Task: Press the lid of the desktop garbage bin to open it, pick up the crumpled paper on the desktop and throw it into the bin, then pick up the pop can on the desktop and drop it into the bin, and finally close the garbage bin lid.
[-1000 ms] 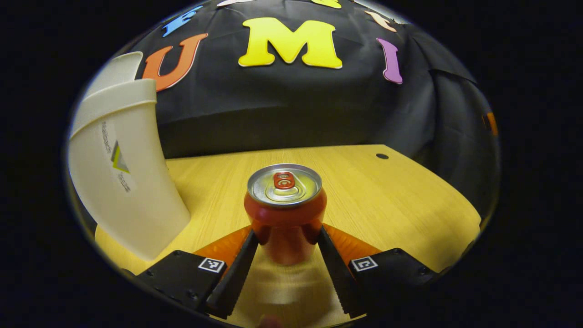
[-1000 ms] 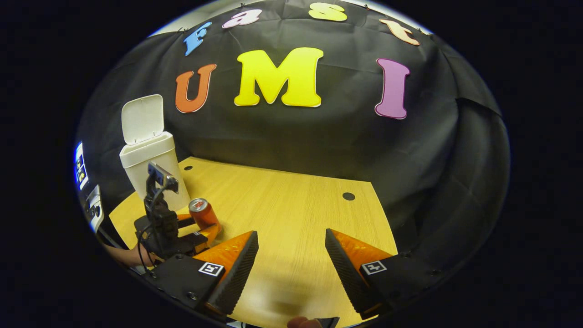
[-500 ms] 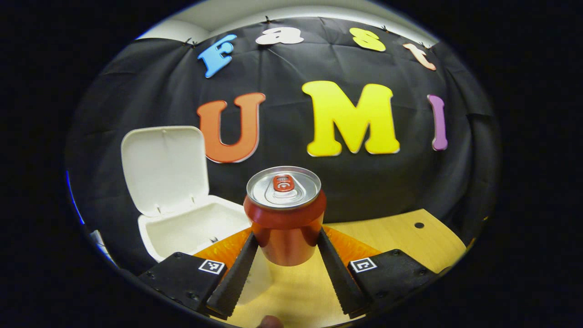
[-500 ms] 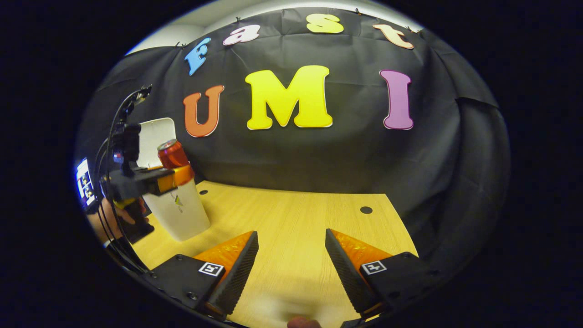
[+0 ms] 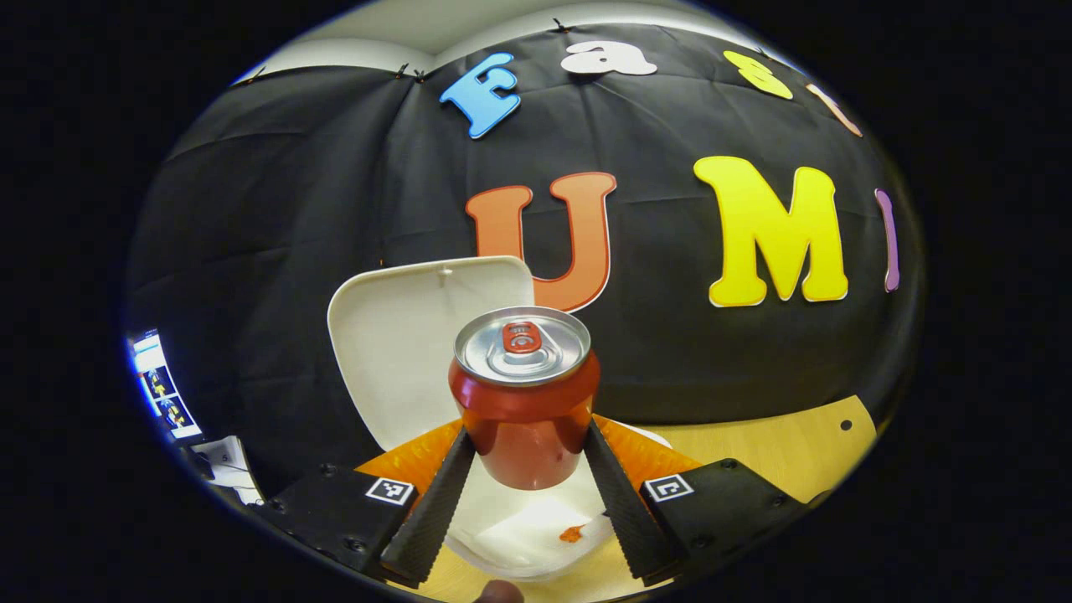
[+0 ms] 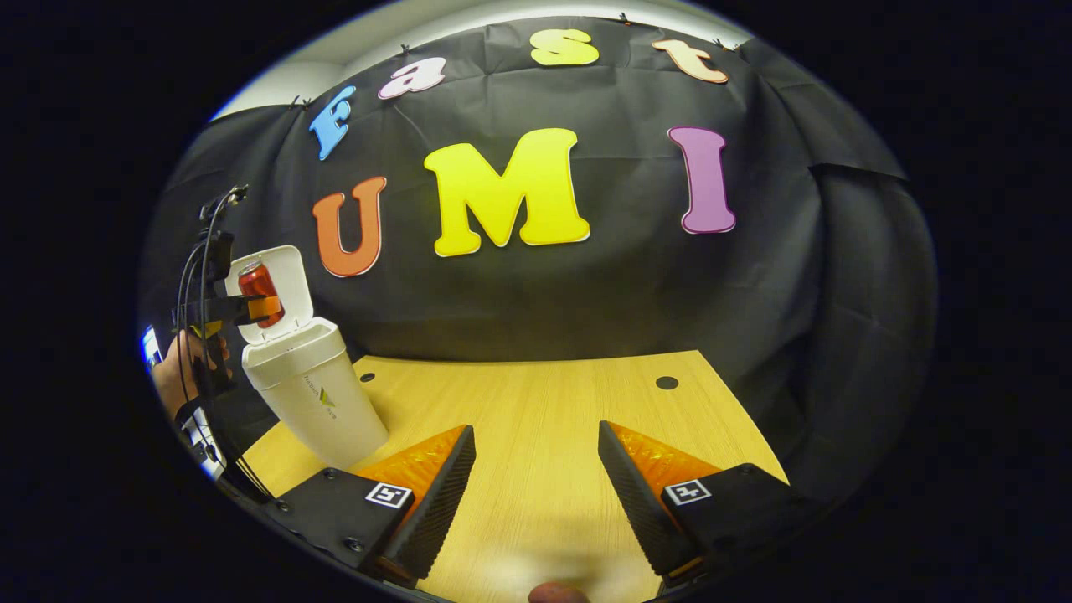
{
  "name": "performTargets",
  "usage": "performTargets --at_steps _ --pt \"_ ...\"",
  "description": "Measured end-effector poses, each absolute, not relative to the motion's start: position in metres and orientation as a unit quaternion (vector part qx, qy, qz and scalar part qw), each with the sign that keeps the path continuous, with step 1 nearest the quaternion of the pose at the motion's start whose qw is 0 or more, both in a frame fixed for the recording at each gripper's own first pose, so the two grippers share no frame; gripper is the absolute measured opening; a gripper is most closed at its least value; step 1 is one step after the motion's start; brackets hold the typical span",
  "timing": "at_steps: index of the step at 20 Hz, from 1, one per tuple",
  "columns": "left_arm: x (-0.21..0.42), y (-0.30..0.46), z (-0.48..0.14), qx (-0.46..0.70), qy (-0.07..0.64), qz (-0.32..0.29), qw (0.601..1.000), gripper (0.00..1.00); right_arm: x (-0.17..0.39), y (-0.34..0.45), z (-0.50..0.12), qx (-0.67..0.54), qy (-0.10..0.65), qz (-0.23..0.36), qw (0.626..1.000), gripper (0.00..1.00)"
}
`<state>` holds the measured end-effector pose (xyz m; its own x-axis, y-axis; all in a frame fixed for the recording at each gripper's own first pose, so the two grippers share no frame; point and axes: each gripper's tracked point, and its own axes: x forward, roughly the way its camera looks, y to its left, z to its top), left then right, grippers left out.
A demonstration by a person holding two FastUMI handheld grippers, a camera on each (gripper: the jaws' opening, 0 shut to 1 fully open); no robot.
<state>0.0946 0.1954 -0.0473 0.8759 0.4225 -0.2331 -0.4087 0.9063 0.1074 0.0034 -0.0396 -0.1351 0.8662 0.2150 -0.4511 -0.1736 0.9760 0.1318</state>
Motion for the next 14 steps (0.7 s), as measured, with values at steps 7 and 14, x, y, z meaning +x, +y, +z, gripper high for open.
performTargets --at_steps 7,14 --pt "0.092 0.215 -0.081 -0.004 0.161 0.215 0.963 0.86 -0.009 -0.024 -0.121 0.017 0.237 0.094 0.967 0.93" --pt "0.104 0.210 -0.082 0.030 0.177 0.200 0.963 0.94 -0.026 -0.039 -0.119 0.021 0.224 0.074 0.971 0.93"
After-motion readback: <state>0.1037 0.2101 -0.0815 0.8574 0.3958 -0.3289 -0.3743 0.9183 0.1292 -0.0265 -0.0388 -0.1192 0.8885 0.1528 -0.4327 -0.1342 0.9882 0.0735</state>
